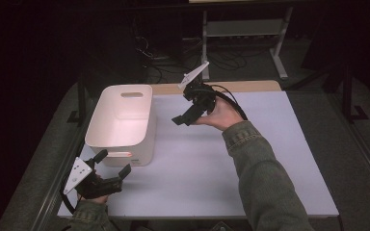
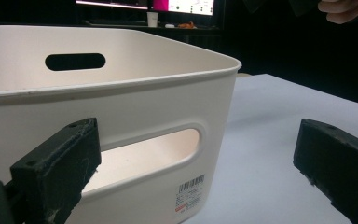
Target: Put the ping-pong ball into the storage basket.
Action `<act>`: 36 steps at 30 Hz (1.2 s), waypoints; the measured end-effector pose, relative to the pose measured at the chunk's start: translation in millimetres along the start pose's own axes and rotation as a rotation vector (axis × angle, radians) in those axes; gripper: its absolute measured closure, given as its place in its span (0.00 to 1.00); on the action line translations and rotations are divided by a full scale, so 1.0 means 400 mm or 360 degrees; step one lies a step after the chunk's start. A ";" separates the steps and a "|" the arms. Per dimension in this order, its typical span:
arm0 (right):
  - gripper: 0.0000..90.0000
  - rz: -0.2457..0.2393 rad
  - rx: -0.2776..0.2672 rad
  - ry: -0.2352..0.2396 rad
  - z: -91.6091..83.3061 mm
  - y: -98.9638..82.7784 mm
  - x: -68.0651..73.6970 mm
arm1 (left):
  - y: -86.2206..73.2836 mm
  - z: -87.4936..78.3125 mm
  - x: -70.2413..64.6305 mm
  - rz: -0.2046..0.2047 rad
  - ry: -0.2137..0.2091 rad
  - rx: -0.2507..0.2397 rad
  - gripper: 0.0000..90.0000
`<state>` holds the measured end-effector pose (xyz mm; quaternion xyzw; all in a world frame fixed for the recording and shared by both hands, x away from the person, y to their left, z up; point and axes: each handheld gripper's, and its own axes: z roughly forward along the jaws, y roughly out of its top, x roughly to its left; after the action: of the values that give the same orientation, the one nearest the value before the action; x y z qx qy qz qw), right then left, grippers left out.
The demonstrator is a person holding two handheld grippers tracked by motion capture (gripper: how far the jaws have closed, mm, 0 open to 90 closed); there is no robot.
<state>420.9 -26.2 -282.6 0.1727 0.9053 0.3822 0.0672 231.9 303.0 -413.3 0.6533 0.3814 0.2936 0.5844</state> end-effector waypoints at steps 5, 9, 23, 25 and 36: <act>0.00 0.0019 -0.0004 0.0002 -0.007 -0.021 -0.005 | 0.000 -0.001 -0.001 0.0006 -0.0002 0.0002 0.00; 0.00 0.0032 -0.0011 -0.0006 -0.010 -0.040 -0.008 | 0.000 -0.001 -0.001 0.0005 -0.0001 0.0004 0.00; 0.03 0.0075 -0.0067 -0.0013 -0.030 -0.100 -0.011 | 0.000 -0.002 -0.001 0.0002 0.0009 0.0007 0.00; 0.03 0.0083 -0.0069 -0.0028 -0.034 -0.110 -0.011 | 0.000 -0.002 -0.001 0.0002 0.0011 0.0007 0.00; 0.01 0.0126 -0.0155 -0.0077 -0.078 -0.172 -0.005 | 0.000 -0.002 -0.001 -0.0001 0.0011 0.0004 0.00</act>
<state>396.8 -92.3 -309.9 0.2140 0.8763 0.4238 0.0822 231.0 303.2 -413.3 0.6529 0.3840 0.2953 0.5824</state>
